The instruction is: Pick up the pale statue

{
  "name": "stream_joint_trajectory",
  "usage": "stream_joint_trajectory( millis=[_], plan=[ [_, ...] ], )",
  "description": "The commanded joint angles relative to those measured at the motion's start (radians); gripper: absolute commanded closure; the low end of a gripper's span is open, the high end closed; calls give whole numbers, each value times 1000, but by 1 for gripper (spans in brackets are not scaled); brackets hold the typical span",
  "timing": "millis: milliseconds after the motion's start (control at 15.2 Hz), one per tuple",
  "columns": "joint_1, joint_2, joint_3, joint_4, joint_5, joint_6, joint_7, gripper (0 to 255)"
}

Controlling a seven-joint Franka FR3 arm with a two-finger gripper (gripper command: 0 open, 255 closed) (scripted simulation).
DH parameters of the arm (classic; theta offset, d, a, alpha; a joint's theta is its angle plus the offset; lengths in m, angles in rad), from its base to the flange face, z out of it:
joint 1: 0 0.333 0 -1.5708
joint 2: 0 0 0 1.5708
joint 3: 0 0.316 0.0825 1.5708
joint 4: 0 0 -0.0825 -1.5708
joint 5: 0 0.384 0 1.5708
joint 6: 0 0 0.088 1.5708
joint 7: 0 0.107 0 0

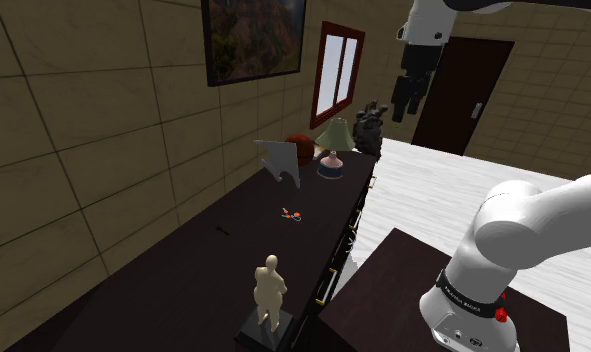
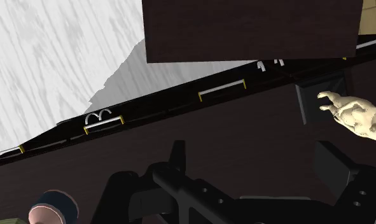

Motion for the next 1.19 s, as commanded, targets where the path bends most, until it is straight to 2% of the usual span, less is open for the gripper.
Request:
stream_joint_trajectory(
  millis=[0,594,1122],
  plan=[
    [0,0,0,0,0,0,0,0],
    [43,174,119,-91,91,175,152,0],
    [80,405,218,-94,152,334,277,0]
  ],
)
